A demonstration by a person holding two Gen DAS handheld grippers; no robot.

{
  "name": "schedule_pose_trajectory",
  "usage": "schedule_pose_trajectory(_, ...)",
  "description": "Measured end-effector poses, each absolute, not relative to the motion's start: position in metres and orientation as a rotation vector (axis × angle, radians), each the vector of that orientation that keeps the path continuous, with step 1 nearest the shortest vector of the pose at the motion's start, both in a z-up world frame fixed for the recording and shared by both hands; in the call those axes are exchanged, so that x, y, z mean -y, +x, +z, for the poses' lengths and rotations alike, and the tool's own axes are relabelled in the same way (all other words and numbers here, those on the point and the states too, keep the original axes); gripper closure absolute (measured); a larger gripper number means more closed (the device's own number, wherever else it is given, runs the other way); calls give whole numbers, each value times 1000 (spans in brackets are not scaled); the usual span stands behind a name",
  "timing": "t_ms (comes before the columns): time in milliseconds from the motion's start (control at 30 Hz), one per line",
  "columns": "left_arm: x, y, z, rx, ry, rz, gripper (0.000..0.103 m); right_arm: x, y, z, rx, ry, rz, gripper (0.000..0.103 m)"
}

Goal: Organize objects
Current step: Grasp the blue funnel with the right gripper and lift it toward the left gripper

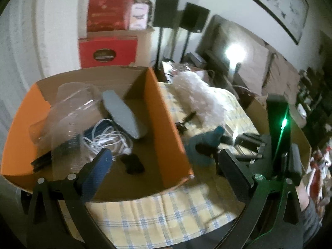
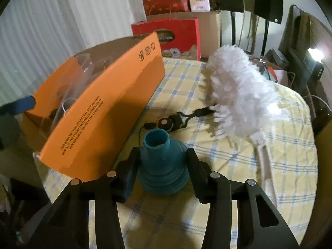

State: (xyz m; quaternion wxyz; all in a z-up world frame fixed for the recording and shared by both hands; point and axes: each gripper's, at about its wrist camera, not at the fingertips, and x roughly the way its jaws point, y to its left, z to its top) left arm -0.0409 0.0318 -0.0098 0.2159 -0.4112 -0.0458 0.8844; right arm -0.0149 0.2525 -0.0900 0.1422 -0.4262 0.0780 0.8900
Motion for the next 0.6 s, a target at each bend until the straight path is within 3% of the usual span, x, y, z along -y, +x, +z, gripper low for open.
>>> schedule_pose_trajectory(600,-113,-12,-2,-57,-1014,2192,1,-274,49,-11,-403,-1108,2610,59)
